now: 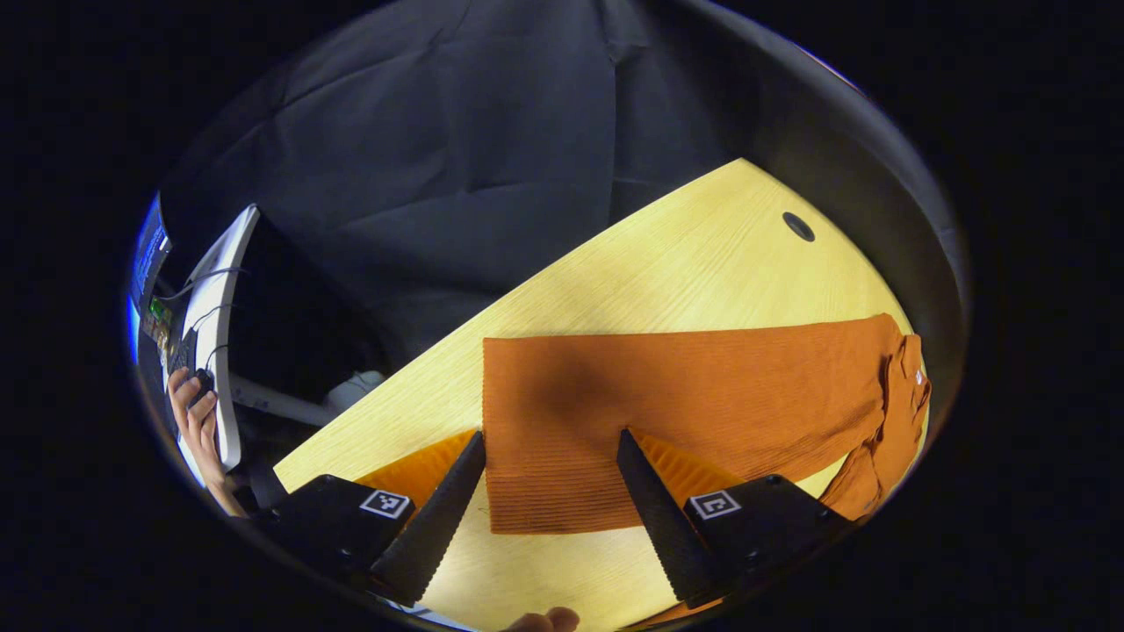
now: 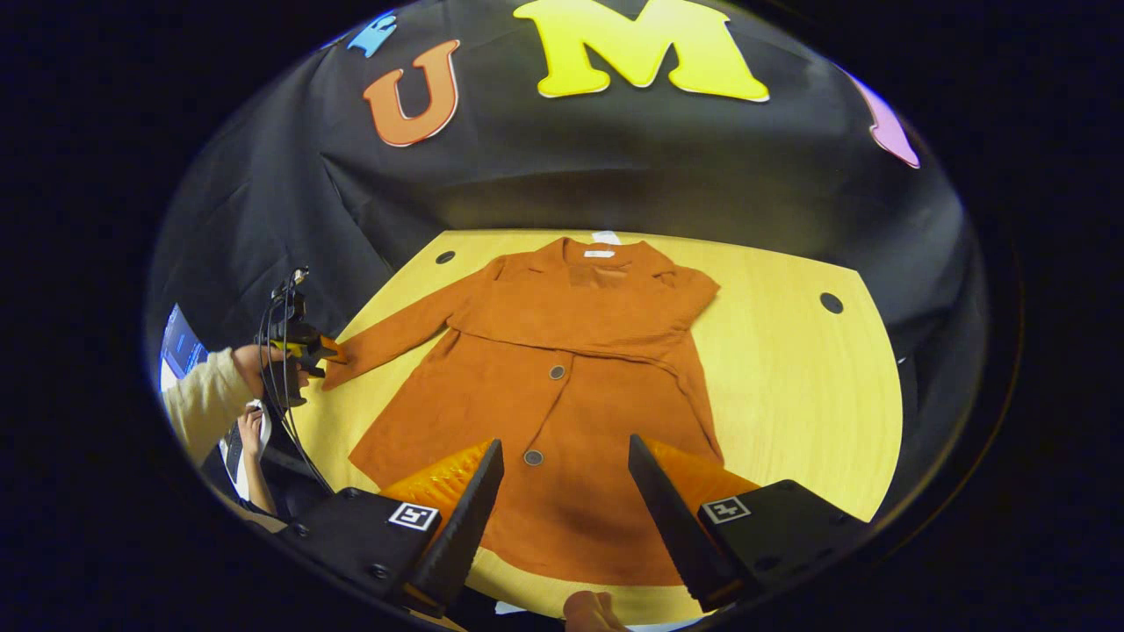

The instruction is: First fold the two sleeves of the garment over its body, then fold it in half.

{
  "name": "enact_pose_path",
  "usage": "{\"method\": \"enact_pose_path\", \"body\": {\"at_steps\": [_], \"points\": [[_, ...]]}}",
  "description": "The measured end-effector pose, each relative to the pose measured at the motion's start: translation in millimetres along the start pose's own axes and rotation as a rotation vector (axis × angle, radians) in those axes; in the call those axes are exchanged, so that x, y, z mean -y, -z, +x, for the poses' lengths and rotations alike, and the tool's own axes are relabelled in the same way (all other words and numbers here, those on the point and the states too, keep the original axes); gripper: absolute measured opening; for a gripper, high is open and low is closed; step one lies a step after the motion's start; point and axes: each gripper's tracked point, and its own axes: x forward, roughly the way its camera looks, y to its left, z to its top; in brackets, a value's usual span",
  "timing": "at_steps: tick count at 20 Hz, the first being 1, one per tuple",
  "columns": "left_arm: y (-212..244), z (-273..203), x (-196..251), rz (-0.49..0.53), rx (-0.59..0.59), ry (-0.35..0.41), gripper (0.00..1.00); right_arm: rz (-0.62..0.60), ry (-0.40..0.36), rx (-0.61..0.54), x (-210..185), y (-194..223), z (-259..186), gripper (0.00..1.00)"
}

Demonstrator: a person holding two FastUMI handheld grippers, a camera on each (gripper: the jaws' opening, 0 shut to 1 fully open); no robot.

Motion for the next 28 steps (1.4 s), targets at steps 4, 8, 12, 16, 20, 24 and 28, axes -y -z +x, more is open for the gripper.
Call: {"method": "enact_pose_path", "body": {"at_steps": [4, 8, 12, 16, 20, 24, 28], "points": [[-3, 2, 0, -0.017, -0.208, 0.008, 0.99, 0.109, -0.006, 0.020, 15, 9, -20, 0.93], [-4, 3, -1, -0.010, -0.287, 0.014, 0.98, 0.177, 0.024, 0.052, 40, 9, -34, 0.93], [-5, 3, 1, -0.012, -0.286, 0.016, 0.94, 0.266, 0.065, 0.086, 75, 7, -47, 0.93], [-5, 0, 7, -0.007, -0.277, 0.024, 0.73, 0.289, 0.086, 0.097, 94, 11, -57, 0.92], [-7, 2, 24, 0.013, -0.214, 0.053, 0.40, 0.309, 0.071, 0.086, 97, 19, -60, 0.93], [-2, 0, 30, 0.036, -0.207, 0.043, 0.06, 0.300, 0.055, 0.073, 100, 29, -60, 0.93], [-17, -16, 60, 0.037, -0.122, 0.101, 0.04, 0.275, 0.048, 0.057, 109, 35, -60, 0.93]]}}
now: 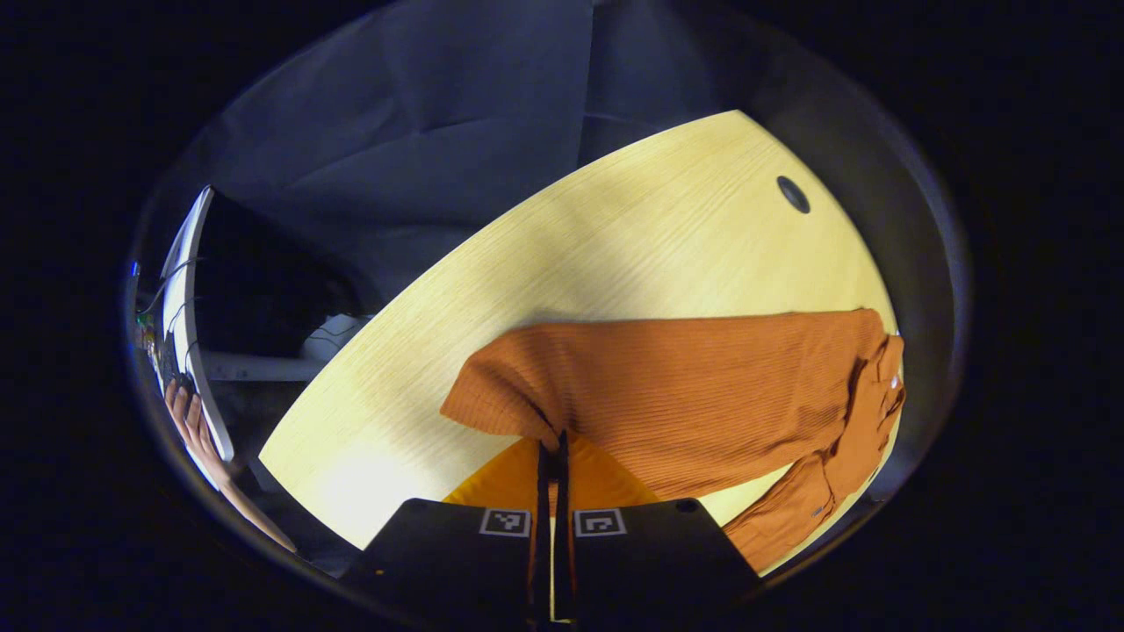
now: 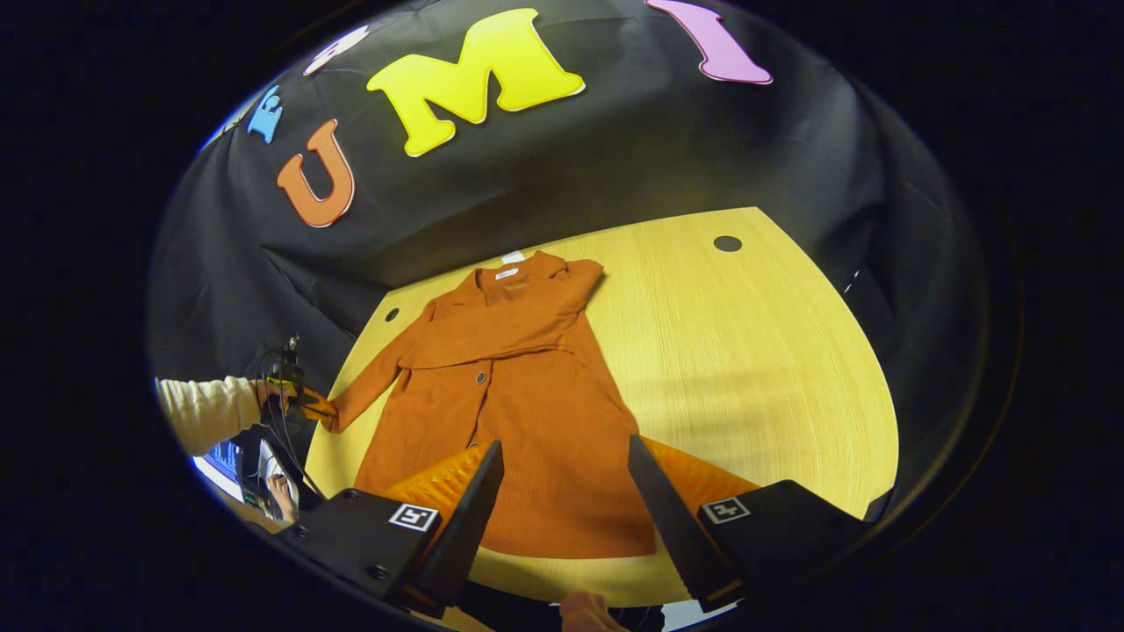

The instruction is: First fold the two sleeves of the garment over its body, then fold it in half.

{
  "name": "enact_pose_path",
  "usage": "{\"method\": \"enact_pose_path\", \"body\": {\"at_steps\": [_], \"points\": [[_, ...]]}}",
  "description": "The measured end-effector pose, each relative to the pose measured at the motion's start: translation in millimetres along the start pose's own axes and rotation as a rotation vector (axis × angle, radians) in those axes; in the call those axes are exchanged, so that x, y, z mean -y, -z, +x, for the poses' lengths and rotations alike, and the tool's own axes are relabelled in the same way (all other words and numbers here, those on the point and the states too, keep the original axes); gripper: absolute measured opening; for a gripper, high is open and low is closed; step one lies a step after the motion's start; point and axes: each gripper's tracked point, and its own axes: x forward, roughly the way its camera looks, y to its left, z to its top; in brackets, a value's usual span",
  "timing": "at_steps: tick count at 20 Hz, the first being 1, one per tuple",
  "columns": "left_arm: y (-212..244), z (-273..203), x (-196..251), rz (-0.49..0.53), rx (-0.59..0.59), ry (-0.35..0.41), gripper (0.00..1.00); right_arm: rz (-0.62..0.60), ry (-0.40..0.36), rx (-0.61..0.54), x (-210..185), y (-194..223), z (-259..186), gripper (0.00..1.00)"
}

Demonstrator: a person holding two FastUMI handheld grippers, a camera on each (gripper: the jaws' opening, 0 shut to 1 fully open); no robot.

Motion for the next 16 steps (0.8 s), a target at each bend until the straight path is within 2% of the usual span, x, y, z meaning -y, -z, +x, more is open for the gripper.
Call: {"method": "enact_pose_path", "body": {"at_steps": [3, 6, 7, 8, 9, 12, 16], "points": [[-20, -24, 54, 0.068, 0.094, 0.091, 0.04, 0.010, -0.038, -0.010, 0, -1, 7, 0.93], [-30, -61, 117, 0.165, 0.164, 0.138, 0.04, 0.027, -0.061, -0.020, 5, 1, 12, 0.93], [-27, -69, 132, 0.203, 0.177, 0.150, 0.04, 0.029, -0.068, -0.024, 9, 2, 12, 0.93], [-24, -77, 149, 0.245, 0.185, 0.159, 0.12, 0.033, -0.079, -0.024, 11, 3, 15, 0.93], [-19, -85, 167, 0.284, 0.187, 0.168, 0.04, 0.037, -0.085, -0.023, 14, 4, 15, 0.93], [0, -109, 221, 0.379, 0.182, 0.215, 0.04, 0.057, -0.078, -0.024, 34, 9, 19, 0.93], [29, -151, 311, 0.467, 0.186, 0.333, 0.04, 0.119, -0.060, -0.024, 65, 17, 15, 0.93]]}}
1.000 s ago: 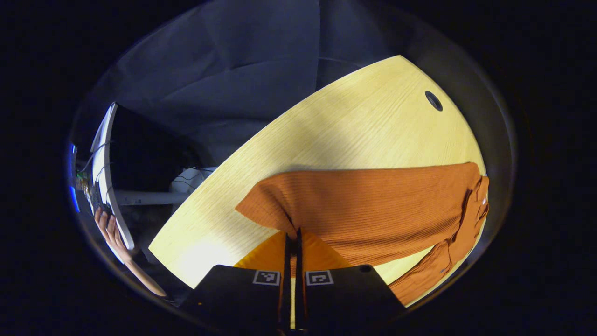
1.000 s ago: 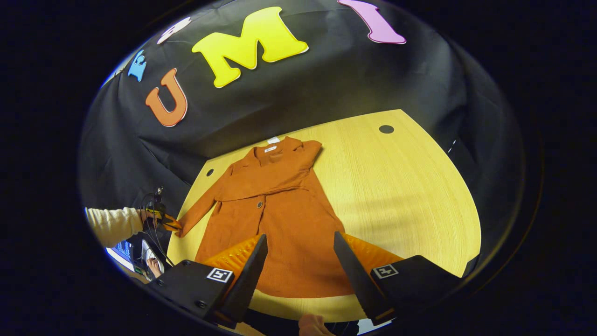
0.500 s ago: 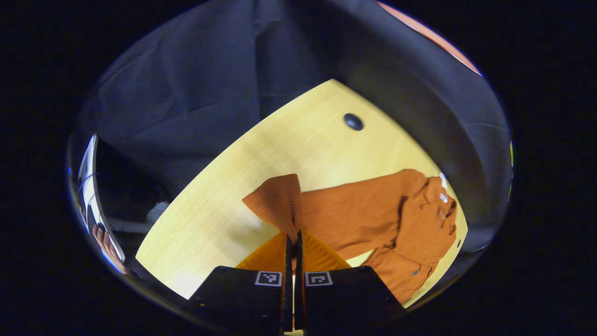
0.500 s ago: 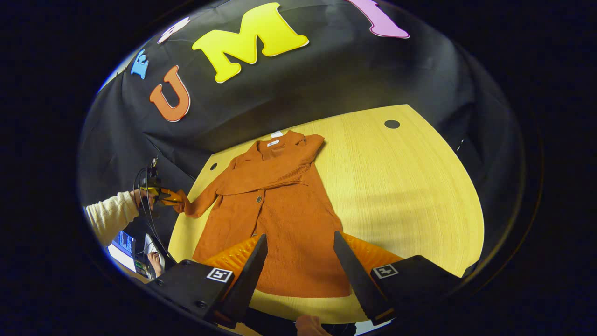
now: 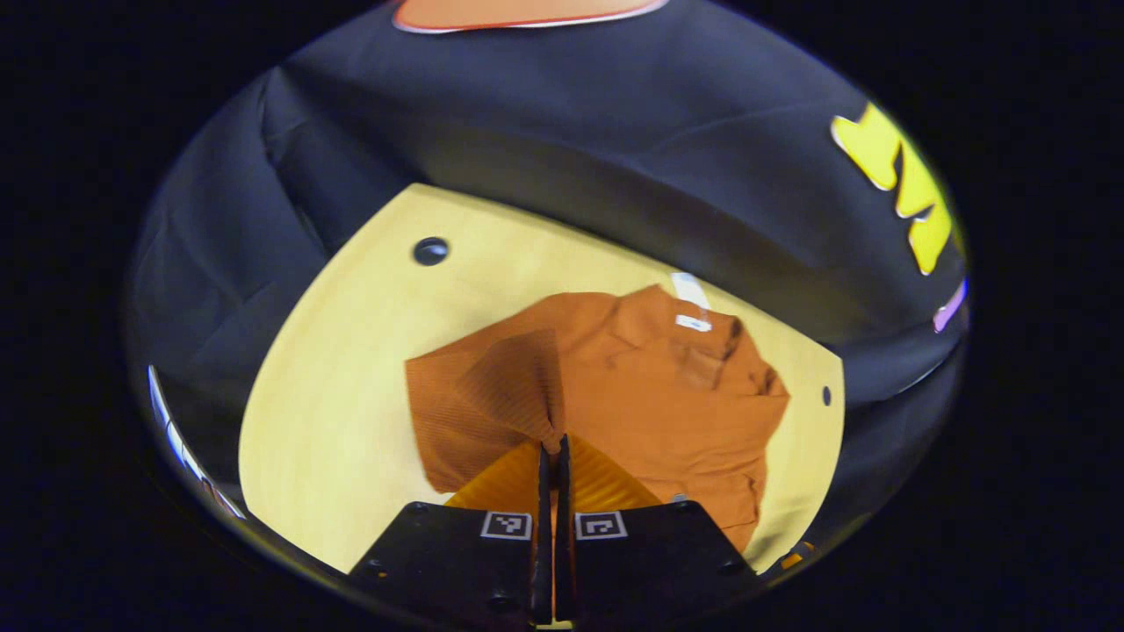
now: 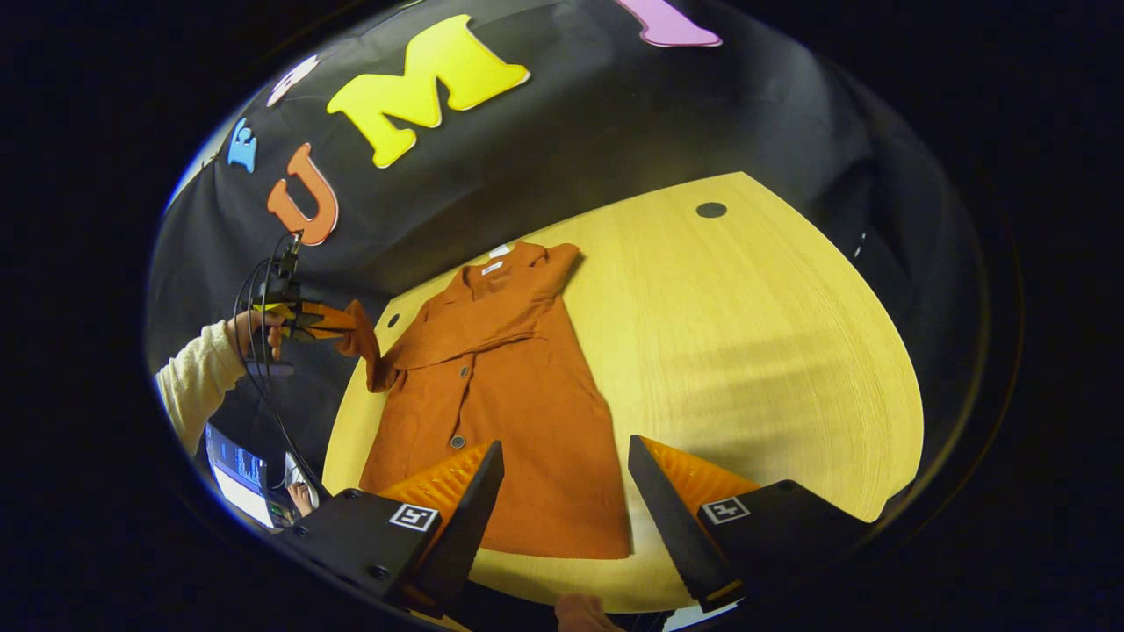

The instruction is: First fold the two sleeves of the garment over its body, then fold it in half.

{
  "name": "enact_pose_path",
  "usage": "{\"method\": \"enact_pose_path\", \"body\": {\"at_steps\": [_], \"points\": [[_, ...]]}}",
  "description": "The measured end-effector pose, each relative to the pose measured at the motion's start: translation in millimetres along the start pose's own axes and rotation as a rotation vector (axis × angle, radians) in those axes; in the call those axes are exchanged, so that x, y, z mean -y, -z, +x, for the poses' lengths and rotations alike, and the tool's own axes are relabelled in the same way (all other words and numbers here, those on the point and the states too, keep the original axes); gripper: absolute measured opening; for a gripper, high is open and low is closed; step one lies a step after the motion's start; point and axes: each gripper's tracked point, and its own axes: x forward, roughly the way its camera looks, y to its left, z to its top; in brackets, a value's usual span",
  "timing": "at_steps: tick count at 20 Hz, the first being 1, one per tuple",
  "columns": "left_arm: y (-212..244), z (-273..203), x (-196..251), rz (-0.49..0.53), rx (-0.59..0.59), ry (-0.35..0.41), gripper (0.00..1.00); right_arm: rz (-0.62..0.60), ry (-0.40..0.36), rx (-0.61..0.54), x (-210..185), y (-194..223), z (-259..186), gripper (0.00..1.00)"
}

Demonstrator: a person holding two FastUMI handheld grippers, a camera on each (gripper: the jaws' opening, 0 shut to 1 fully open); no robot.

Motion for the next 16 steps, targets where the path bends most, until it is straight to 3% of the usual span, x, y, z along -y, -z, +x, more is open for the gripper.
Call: {"method": "enact_pose_path", "body": {"at_steps": [4, 5, 6, 7, 9, 13, 14, 15, 16], "points": [[13, 6, 101, 0.073, -0.046, 0.094, 0.04, 0.034, 0.034, 0.045, 28, -6, -14, 0.93], [21, 7, 123, 0.099, -0.065, 0.112, 0.04, 0.042, 0.046, 0.047, 37, -5, -17, 0.87], [28, 8, 143, 0.127, -0.079, 0.124, 0.04, 0.052, 0.053, 0.051, 43, -5, -19, 0.87], [34, 8, 161, 0.145, -0.089, 0.139, 0.04, 0.060, 0.053, 0.056, 47, -3, -25, 0.93], [43, 8, 194, 0.144, -0.100, 0.176, 0.04, 0.072, 0.051, 0.061, 53, 0, -32, 0.93], [40, -5, 227, 0.120, -0.112, 0.186, 0.05, 0.076, 0.082, 0.045, 65, 18, -39, 0.92], [54, 14, 230, 0.121, -0.110, 0.177, 0.14, 0.072, 0.086, 0.041, 65, 21, -39, 0.92], [53, 26, 223, 0.118, -0.111, 0.176, 0.08, 0.070, 0.092, 0.038, 67, 24, -42, 0.92], [51, 15, 232, 0.110, -0.120, 0.190, 0.09, 0.072, 0.094, 0.034, 66, 26, -41, 0.93]]}}
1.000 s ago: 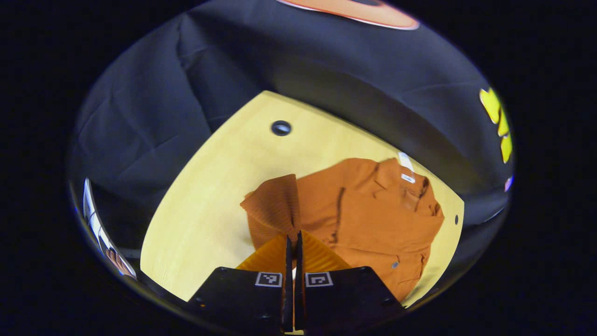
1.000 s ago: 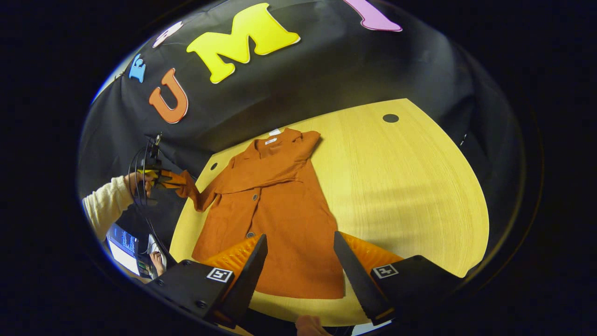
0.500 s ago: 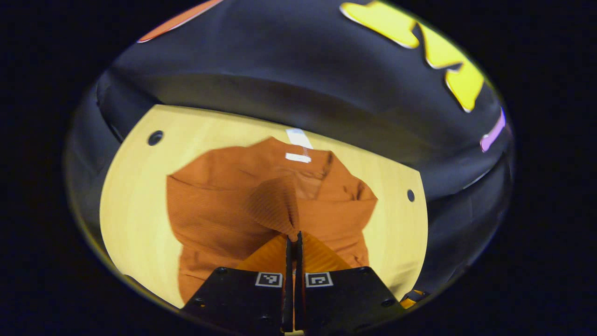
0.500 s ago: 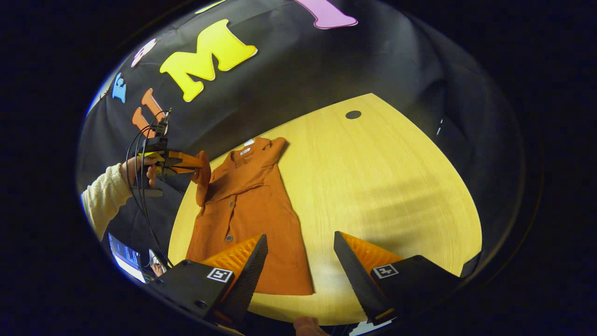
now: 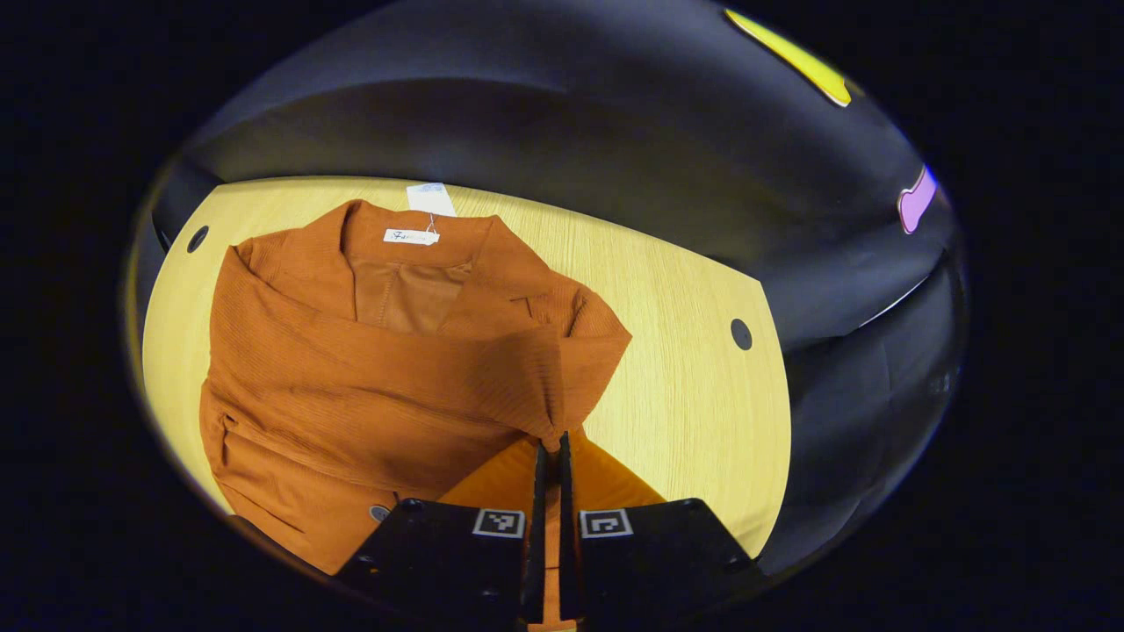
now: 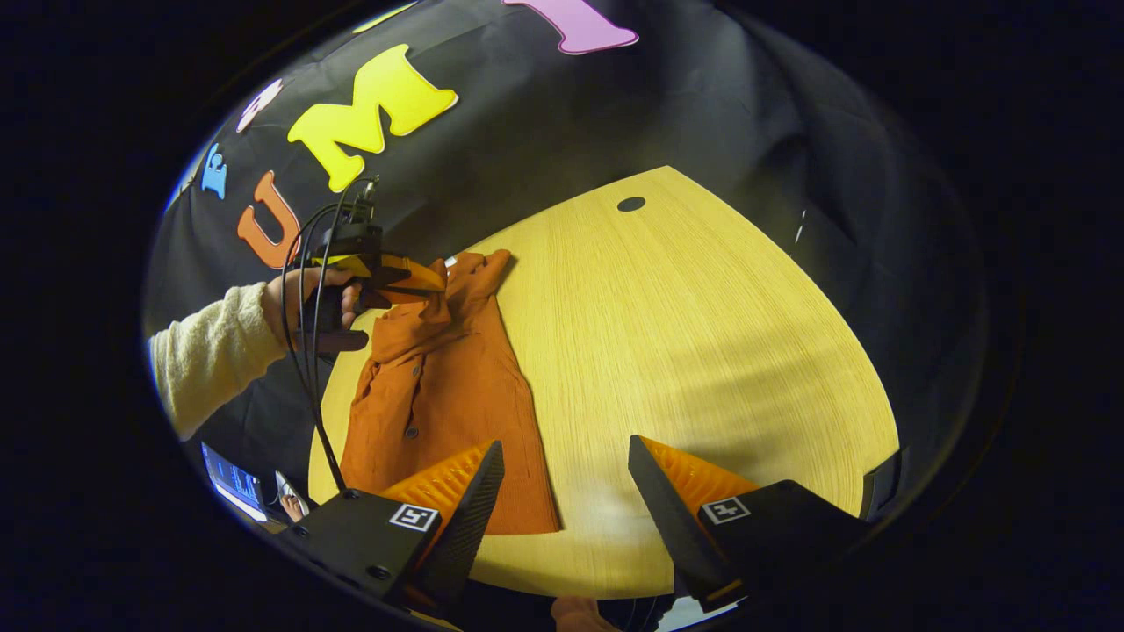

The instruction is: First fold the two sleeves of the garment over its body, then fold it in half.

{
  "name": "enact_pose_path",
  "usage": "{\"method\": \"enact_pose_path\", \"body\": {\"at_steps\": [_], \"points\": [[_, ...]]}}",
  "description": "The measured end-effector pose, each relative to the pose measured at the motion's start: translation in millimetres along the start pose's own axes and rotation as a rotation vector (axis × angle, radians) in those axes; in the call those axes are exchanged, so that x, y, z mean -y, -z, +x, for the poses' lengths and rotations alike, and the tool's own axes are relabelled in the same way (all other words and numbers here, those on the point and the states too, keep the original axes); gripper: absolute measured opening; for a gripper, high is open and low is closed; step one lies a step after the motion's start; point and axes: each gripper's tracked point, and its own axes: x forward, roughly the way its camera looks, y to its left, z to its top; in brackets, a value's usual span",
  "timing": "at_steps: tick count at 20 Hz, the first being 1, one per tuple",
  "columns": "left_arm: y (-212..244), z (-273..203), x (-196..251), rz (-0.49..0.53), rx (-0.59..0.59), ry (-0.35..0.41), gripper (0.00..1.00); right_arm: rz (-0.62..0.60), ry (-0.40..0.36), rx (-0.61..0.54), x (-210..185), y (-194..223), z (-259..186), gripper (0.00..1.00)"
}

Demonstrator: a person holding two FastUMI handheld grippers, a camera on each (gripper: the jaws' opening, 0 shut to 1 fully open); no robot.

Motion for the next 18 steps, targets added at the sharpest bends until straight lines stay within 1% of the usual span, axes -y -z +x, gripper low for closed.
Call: {"method": "enact_pose_path", "body": {"at_steps": [2, 3, 4, 5, 6, 8, 10, 13, 15, 18], "points": [[2, -2, 9, -0.025, 0.003, 0.037, 0.16, 0.010, 0.008, -0.010, 4, 5, 1, 0.93], [1, -3, 9, -0.032, 0.010, 0.040, 0.27, 0.015, 0.010, -0.011, 6, 6, 0, 0.93], [0, -4, 7, -0.034, 0.013, 0.036, 0.34, 0.019, 0.014, -0.010, 7, 5, 2, 0.93], [0, -4, 4, -0.035, 0.020, 0.033, 0.45, 0.022, 0.015, -0.010, 8, 5, 2, 0.92], [-3, -6, -1, -0.037, 0.037, 0.015, 0.48, 0.023, 0.017, -0.011, 7, 3, 4, 0.93], [-2, -10, -4, -0.036, 0.060, 0.019, 0.59, 0.015, 0.023, -0.008, 5, 1, 6, 0.92], [4, -18, -15, -0.039, 0.069, 0.013, 1.00, 0.004, 0.024, -0.008, 0, -2, 11, 0.92], [20, -28, -35, -0.070, 0.081, 0.015, 1.00, -0.013, 0.013, -0.020, -13, 1, 19, 0.93], [27, -44, -66, -0.041, 0.120, -0.026, 1.00, -0.036, 0.006, -0.032, -21, 7, 25, 0.93], [42, -70, -115, 0.041, 0.186, -0.090, 1.00, -0.082, 0.014, -0.058, -31, 22, 37, 0.92]]}}
